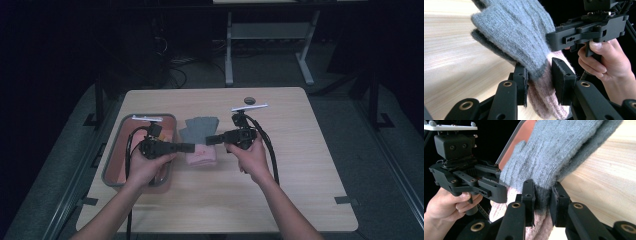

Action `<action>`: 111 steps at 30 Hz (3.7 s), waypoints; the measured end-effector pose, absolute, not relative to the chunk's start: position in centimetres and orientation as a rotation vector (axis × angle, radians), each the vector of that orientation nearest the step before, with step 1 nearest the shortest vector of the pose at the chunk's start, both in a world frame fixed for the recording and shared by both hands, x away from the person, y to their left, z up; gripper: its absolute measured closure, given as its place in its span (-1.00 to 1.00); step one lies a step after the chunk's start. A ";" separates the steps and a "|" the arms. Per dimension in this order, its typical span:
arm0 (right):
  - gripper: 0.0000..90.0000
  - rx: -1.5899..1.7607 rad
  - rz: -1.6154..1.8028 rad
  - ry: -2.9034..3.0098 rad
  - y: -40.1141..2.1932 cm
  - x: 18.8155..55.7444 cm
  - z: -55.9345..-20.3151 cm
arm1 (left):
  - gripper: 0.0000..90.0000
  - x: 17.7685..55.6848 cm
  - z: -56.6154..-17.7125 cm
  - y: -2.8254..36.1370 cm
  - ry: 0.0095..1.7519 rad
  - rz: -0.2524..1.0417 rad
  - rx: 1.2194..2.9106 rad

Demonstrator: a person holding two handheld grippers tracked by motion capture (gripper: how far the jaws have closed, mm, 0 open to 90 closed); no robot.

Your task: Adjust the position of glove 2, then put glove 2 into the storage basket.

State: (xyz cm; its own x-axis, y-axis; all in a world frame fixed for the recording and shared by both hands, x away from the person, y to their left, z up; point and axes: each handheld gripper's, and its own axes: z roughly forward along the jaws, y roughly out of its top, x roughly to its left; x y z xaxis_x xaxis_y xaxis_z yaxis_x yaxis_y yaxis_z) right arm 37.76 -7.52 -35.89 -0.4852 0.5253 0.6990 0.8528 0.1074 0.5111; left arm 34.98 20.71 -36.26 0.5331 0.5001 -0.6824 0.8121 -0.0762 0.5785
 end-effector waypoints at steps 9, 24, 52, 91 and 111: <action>0.69 -1.338 -1.326 -2.059 -6.9 37.9 -35.7 | 0.49 34.9 -36.0 21.3 1.115 -0.369 1.721; 0.69 -1.279 -1.342 -2.039 -4.4 39.0 -34.9 | 0.53 35.1 -35.1 24.0 1.136 -0.352 1.693; 0.68 -1.196 -1.344 -2.045 1.1 40.3 -34.2 | 0.58 34.8 -34.1 29.6 1.172 -0.309 1.670; 0.66 -1.142 -1.265 -2.043 5.9 41.4 -36.8 | 0.59 34.9 -35.8 34.3 1.261 -0.317 1.683; 0.57 -1.127 -1.214 -2.068 7.0 41.6 -37.6 | 0.60 34.8 -36.9 35.5 1.277 -0.338 1.662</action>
